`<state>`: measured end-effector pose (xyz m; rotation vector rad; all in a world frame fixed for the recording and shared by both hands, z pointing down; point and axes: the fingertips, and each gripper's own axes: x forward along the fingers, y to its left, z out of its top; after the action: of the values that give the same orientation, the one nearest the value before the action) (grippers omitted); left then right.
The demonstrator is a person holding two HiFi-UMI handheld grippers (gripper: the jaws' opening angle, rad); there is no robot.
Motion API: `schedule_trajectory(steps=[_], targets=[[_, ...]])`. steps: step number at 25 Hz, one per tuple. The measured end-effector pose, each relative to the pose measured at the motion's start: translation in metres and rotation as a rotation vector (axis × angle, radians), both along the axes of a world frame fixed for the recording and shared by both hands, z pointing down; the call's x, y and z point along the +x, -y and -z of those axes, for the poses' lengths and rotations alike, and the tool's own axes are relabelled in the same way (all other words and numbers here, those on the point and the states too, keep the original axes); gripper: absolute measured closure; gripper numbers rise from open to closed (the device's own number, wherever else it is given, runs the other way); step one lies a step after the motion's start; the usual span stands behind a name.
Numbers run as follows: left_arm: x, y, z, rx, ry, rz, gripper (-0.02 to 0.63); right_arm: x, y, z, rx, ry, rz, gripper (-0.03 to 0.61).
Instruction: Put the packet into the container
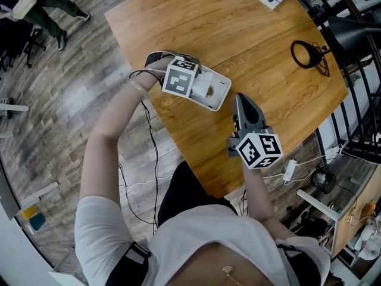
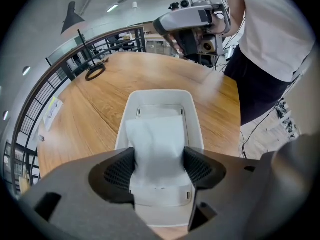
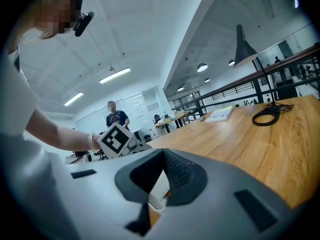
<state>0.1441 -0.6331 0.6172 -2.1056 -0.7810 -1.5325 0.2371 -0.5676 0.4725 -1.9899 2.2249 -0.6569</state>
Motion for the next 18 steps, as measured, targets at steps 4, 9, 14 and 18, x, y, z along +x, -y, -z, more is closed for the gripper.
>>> schedule_trajectory(steps=[4,9,14,18], targets=[[0.001,-0.001,-0.003,0.014,0.003,-0.007,0.307,-0.001,-0.001,-0.001,0.000,0.002,0.002,0.568],[-0.001,0.000,-0.001,0.024,-0.005,-0.004,0.287,-0.003,-0.002,0.002,0.007,0.006,0.002,0.568],[0.000,0.005,0.006,0.008,0.009,0.031,0.241,-0.002,-0.003,0.003,0.007,0.002,0.001,0.568],[0.003,0.003,0.023,-0.036,-0.017,0.065,0.224,-0.004,-0.004,0.004,0.011,0.001,0.003,0.568]])
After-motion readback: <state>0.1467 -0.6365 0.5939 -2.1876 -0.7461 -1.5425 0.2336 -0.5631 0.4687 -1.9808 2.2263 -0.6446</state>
